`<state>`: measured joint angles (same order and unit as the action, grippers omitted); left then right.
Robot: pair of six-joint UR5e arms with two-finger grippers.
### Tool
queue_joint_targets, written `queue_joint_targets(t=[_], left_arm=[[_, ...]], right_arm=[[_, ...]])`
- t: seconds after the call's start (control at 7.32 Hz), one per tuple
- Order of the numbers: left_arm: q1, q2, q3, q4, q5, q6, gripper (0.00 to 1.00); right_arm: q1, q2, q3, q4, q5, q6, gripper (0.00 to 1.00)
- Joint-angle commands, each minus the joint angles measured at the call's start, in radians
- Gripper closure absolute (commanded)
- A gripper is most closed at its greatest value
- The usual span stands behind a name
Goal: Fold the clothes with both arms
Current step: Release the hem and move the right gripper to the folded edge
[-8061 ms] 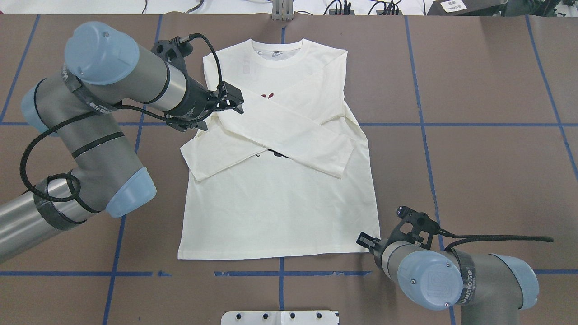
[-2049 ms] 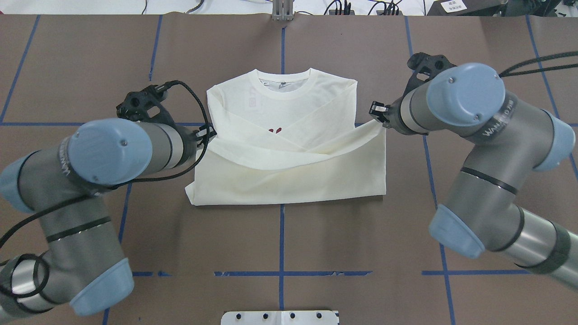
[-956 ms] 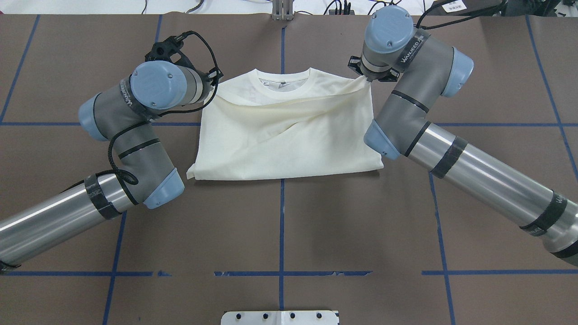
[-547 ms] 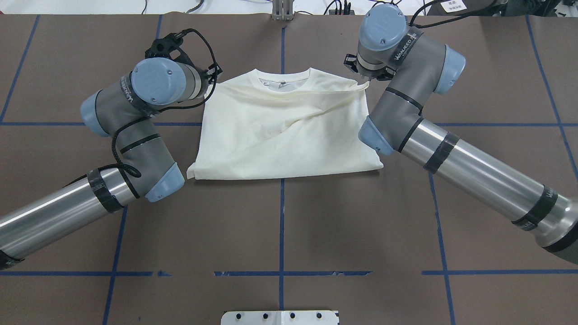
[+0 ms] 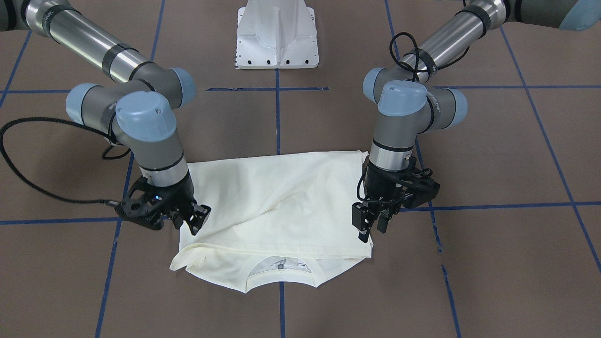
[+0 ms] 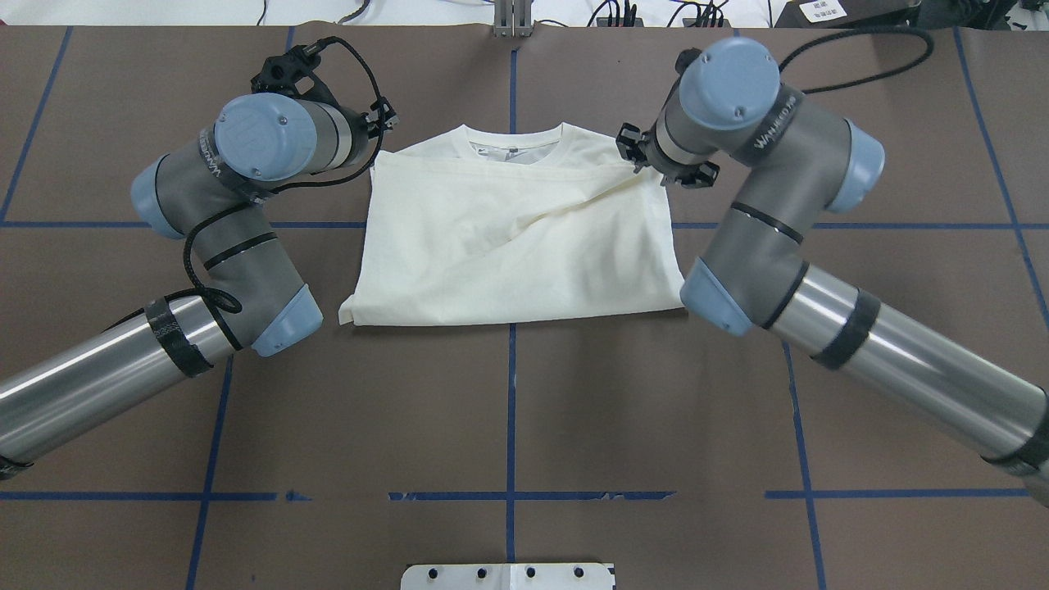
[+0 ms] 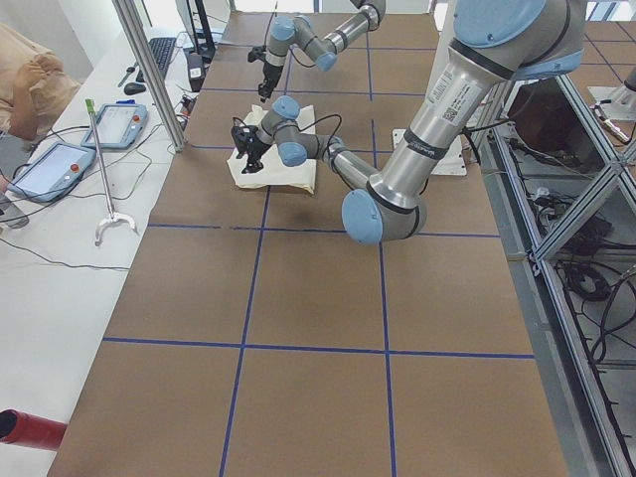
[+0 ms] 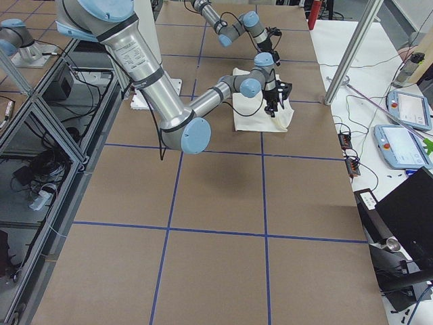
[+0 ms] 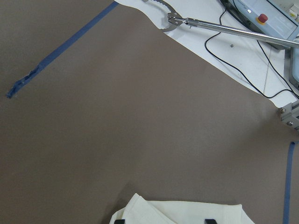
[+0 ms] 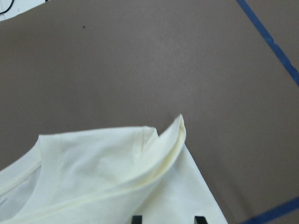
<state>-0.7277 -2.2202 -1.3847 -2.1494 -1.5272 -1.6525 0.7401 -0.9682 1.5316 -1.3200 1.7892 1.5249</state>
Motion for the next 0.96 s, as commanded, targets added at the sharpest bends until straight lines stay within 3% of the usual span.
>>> queue_joint_targets(t=[0.0,0.55,0.82], left_arm=[[-0.001,0.008,-0.010,-0.021,-0.001,-0.001,0.36],[0.002,0.013,-0.014,-0.017,0.004,0.000,0.36],[0.004,0.011,-0.014,-0.012,0.004,0.000,0.35]], right_arm=[[-0.124,-0.256,0.241,0.008,-0.075,0.142,0.35],[-0.202,-0.279,0.234,0.039,-0.122,0.231,0.33],[-0.209,-0.283,0.228,0.039,-0.125,0.233,0.39]])
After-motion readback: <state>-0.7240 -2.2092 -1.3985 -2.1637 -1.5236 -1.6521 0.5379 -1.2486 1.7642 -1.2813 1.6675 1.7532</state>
